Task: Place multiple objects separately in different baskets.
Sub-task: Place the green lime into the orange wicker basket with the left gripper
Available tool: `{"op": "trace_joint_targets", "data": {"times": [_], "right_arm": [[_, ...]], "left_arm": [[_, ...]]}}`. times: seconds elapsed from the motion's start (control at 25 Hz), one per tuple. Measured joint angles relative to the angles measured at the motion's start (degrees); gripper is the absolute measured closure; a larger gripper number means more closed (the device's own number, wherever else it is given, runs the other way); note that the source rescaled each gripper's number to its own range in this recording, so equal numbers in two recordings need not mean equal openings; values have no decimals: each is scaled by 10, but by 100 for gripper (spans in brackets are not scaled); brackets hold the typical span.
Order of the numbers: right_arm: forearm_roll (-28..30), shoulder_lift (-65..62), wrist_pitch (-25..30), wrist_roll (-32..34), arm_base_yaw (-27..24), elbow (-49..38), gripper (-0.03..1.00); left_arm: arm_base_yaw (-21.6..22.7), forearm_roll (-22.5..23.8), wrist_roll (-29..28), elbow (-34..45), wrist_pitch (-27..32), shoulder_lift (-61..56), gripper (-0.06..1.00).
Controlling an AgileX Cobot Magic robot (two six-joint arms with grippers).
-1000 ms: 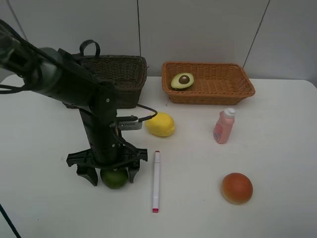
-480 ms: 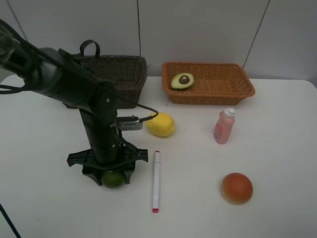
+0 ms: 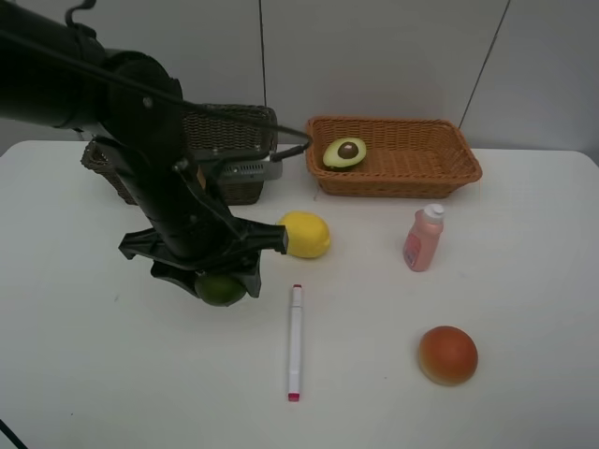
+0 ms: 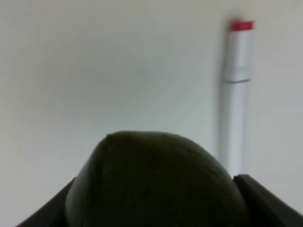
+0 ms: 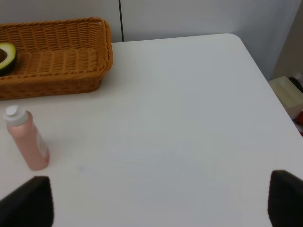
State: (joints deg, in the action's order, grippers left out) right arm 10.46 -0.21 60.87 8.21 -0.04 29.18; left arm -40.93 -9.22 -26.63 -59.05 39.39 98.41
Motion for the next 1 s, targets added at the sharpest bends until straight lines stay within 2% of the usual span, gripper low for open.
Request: {"op": "trace_joint_targets", "data": {"times": [0.12, 0.24, 0.52, 0.76, 1.0], "right_arm": [[0, 0, 0, 0, 0, 0, -3], [0, 0, 0, 0, 0, 0, -3], [0, 0, 0, 0, 0, 0, -3], [0, 0, 0, 0, 0, 0, -3], [0, 0, 0, 0, 0, 0, -3]], "left_arm": [[0, 0, 48, -52, -35, -14, 41], [1, 0, 98, -127, -110, 4, 41], [2, 0, 207, -338, -240, 153, 41], [3, 0, 227, -494, -324, 330, 41], [3, -2, 227, -629, -339, 473, 41]]}}
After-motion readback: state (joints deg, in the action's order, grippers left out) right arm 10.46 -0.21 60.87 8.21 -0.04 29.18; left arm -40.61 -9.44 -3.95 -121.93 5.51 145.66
